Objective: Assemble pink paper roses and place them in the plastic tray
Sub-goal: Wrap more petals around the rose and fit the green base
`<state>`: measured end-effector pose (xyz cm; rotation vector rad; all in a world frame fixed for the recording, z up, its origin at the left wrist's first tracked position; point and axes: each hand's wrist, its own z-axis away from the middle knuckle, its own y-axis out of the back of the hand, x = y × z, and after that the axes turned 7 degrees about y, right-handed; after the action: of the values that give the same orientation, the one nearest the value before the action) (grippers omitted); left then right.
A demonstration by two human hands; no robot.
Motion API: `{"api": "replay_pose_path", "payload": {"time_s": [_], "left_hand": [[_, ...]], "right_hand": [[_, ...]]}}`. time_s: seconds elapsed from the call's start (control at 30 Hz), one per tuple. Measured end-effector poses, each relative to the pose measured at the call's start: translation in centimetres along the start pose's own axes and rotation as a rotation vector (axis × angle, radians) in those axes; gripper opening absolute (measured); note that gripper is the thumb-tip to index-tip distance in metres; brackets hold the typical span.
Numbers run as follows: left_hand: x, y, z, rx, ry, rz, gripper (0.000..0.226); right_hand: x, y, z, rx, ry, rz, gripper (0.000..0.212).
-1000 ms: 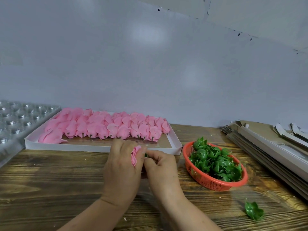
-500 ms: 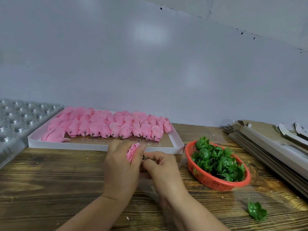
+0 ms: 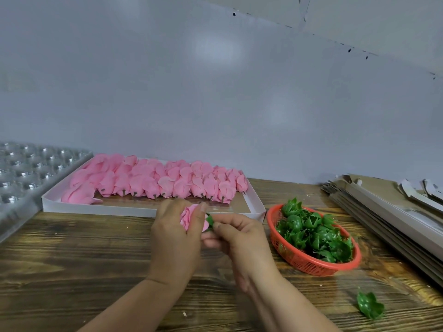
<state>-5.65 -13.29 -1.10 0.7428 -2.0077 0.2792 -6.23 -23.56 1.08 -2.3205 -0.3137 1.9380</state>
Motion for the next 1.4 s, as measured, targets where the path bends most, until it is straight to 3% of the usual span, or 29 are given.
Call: {"api": "replay_pose_path", "payload": {"time_s": [0.1, 0.4, 0.73, 1.2, 1.3, 1.4], "left_hand": [[-0.1, 0.0, -0.2, 0.0, 0.05, 0.053, 0.016], [0.0, 0.2, -0.2, -0.072, 0.246, 0.23, 0.03], [-0.2, 0.2, -0.4, -0.119, 0.362, 0.278, 0.028], [-1.1, -0.4, -0.6, -0.144, 0.476, 0.344, 0.027], [-1.1, -0.4, -0.4, -0.158, 0.477, 0.32, 0.027], [-1.1, -0.4, -0.3, -0.178, 0.488, 0.312, 0.027]], "right_hand": [[0.1, 0.3, -0.2, -0.022, -0.12, -0.172, 0.01], [0.7, 0.5, -0.2, -0.112, -0.129, -0.167, 0.012], [0.6, 0.7, -0.2, -0.115, 0.092, 0.092, 0.012], [0.5, 0.9, -0.3, -0.101, 0.196, 0.219, 0.022], [0.2, 1.3, -0.5, -0.151, 0.26, 0.355, 0.022], [0.1, 1.4, -0.6, -0.192, 0.247, 0.342, 0.027]]}}
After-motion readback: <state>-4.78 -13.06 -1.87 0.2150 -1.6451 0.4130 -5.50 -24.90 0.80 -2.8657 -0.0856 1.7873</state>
